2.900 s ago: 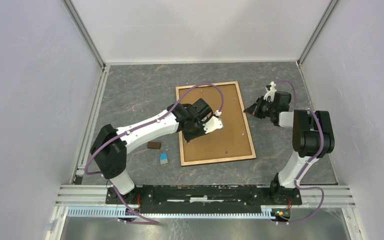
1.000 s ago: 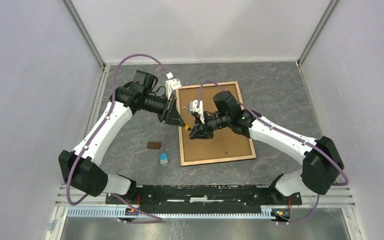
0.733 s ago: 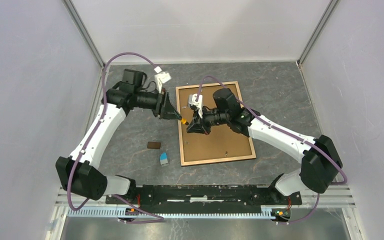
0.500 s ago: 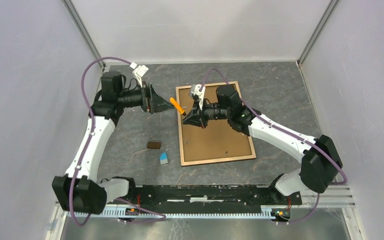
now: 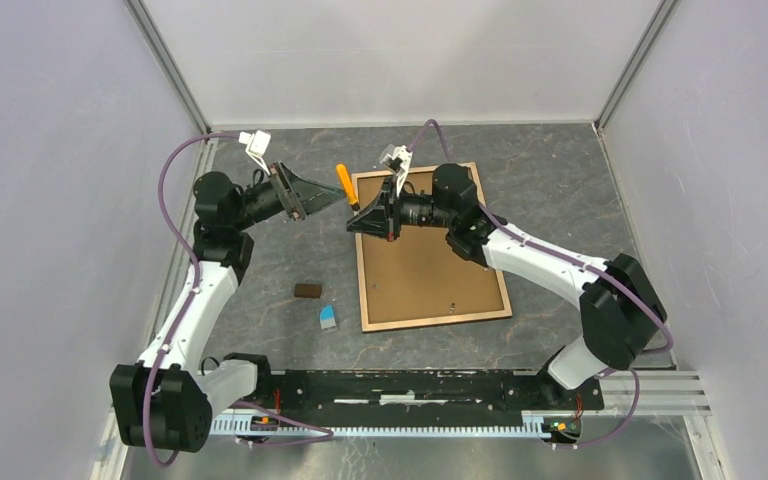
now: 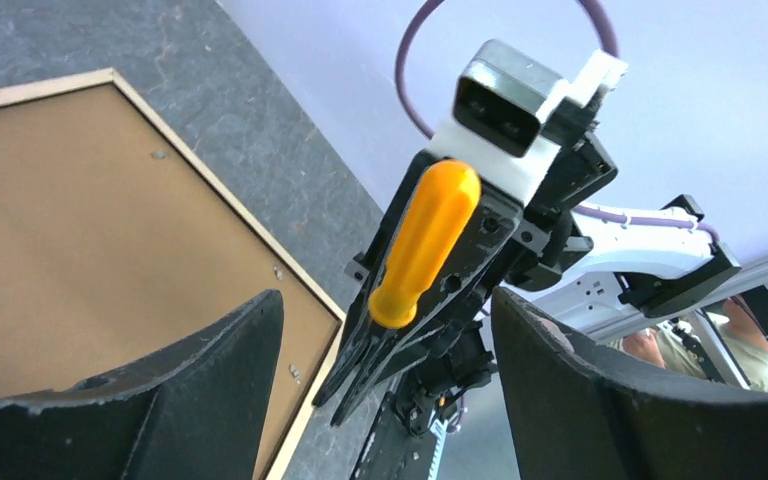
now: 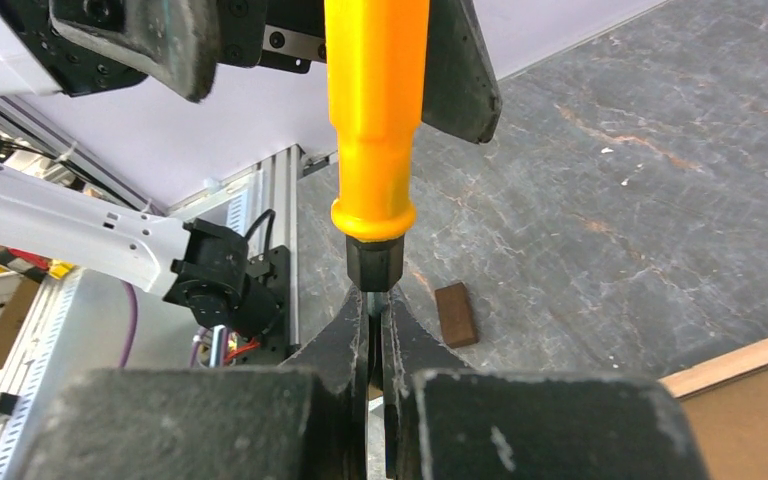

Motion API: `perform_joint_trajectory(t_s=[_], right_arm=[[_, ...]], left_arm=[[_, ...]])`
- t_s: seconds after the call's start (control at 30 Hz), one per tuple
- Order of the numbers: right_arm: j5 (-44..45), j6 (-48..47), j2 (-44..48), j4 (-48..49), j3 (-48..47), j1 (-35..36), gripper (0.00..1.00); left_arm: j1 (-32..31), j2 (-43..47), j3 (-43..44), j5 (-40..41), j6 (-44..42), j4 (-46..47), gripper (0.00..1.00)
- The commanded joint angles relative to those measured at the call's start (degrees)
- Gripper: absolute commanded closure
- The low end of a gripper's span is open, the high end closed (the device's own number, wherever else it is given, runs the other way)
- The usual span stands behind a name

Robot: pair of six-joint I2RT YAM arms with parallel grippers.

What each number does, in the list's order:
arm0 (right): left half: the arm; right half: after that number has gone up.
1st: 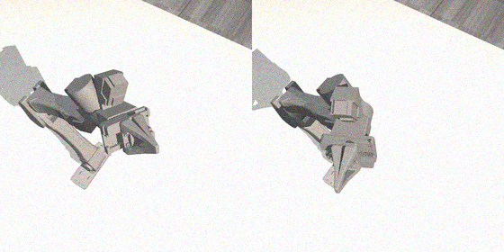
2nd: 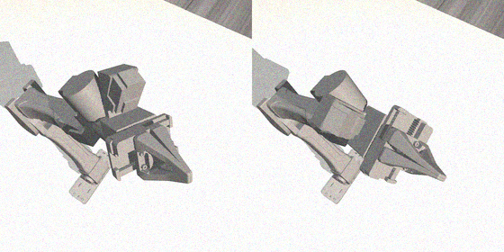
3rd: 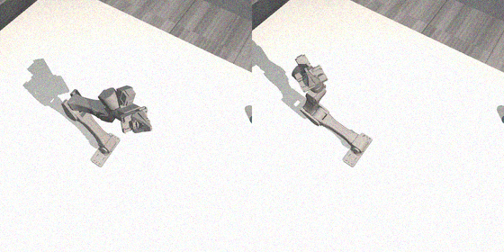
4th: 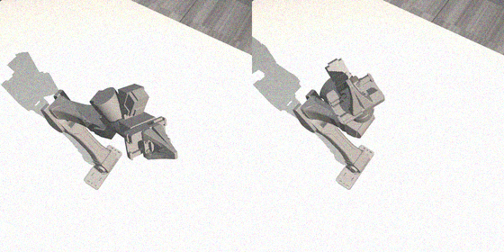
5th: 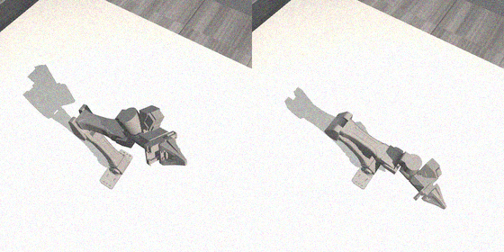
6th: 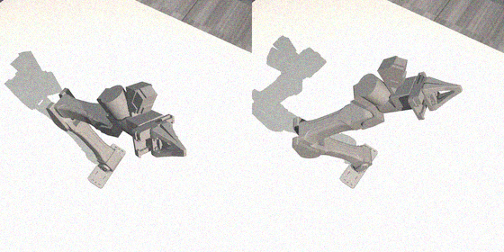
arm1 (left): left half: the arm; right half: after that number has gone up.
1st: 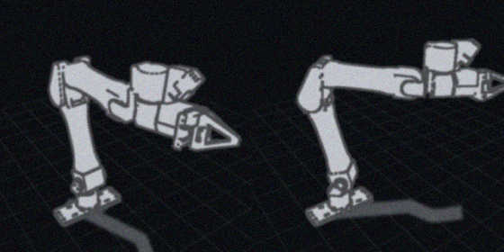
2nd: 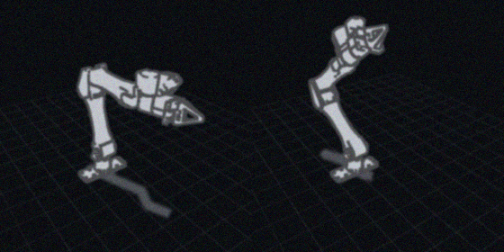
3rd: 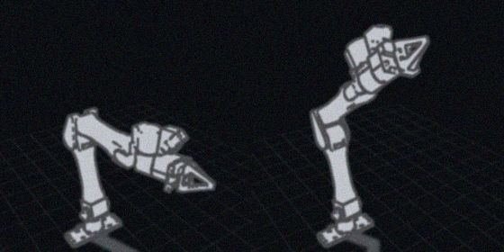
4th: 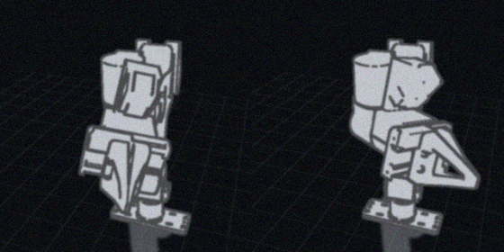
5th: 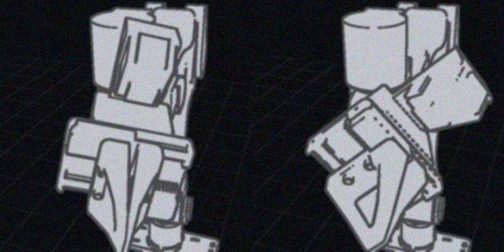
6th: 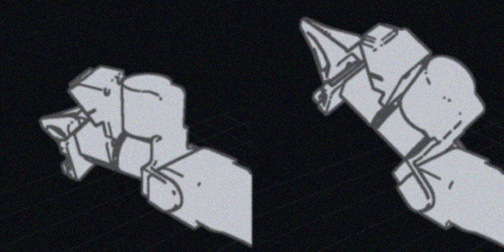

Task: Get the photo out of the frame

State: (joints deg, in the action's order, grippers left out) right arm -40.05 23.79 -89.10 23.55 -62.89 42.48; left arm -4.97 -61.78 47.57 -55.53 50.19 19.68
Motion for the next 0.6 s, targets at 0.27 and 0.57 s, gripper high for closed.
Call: perform_joint_trajectory(t_s=[0.27, 0.57], right_arm=[[-2.12, 6.42, -2.11, 8.88, -0.38, 1.98, 1.00], [-4.42, 1.55, -1.18, 2.43, 0.22, -0.29, 0.63]], left_arm=[[-2.15, -0.27, -0.87, 0.69, 5.04, 8.66, 0.50], [-1.50, -1.22, 5.96, 3.26, -10.87, -13.98, 0.95]])
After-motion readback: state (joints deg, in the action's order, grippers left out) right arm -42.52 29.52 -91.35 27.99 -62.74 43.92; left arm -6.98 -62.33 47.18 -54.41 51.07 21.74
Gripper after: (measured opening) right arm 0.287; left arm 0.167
